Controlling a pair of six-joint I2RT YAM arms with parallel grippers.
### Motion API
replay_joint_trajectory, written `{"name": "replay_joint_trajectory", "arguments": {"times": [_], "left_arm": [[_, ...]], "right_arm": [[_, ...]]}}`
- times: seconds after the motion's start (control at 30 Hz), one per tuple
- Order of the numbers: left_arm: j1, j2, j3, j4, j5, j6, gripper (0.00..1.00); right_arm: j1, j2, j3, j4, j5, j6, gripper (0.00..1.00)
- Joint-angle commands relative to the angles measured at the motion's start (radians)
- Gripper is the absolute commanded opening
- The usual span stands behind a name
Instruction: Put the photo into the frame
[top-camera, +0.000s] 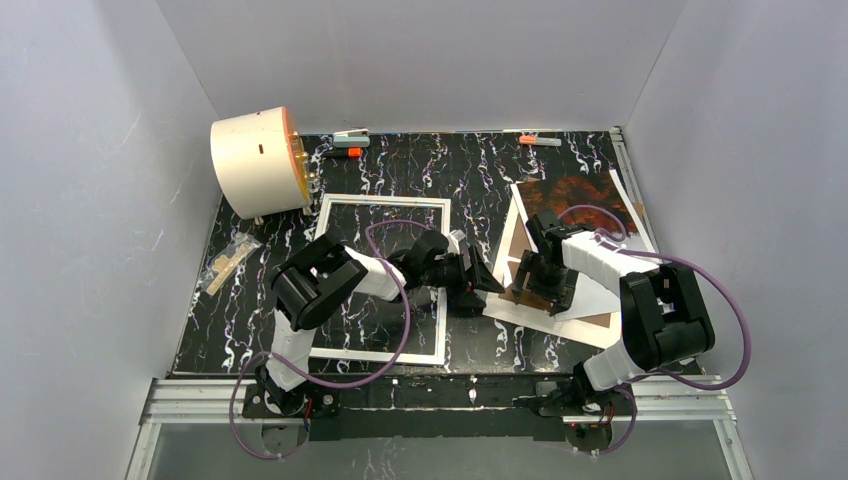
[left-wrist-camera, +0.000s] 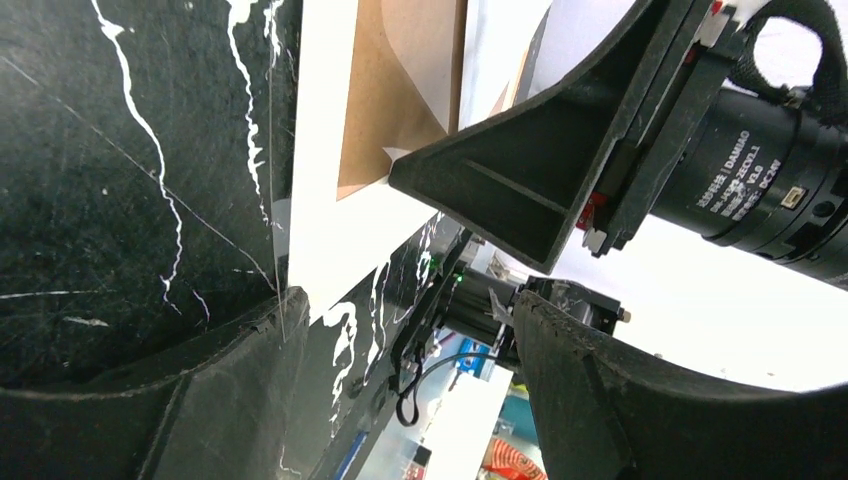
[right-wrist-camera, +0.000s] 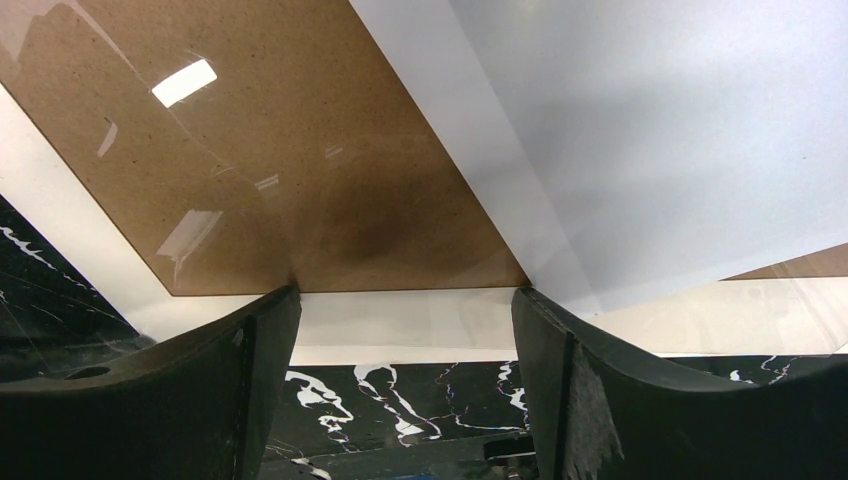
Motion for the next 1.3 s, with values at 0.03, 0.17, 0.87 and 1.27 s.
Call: {"name": "replay_joint_trajectory", "arguments": {"times": [0.03,0.17,0.87,1.27], "left_arm": [[0.000,-0.006,-0.028,0.003,-0.125,-0.015,0.73],[0.000,-0.030,-0.045,0.008,-0.213,0.003,0.72],[0.003,-0.088,0.166,-0.434,-0.215,0.282,0.00],[0.106,-0.196,0.582,-1.233,-0.350,0.693,0.00]], "right_arm": [[0.022,0.141,-0.183,0.291,-0.297,0.099,0.85],[0.022,0.137,-0.190,0.299,-0.294,0.104,0.85],[0.016,-0.046,-0.090,0.225,-0.238,0.081,0.80],[-0.012,-0.021,0.009,0.178,-0.130,0.066,0.82]]}}
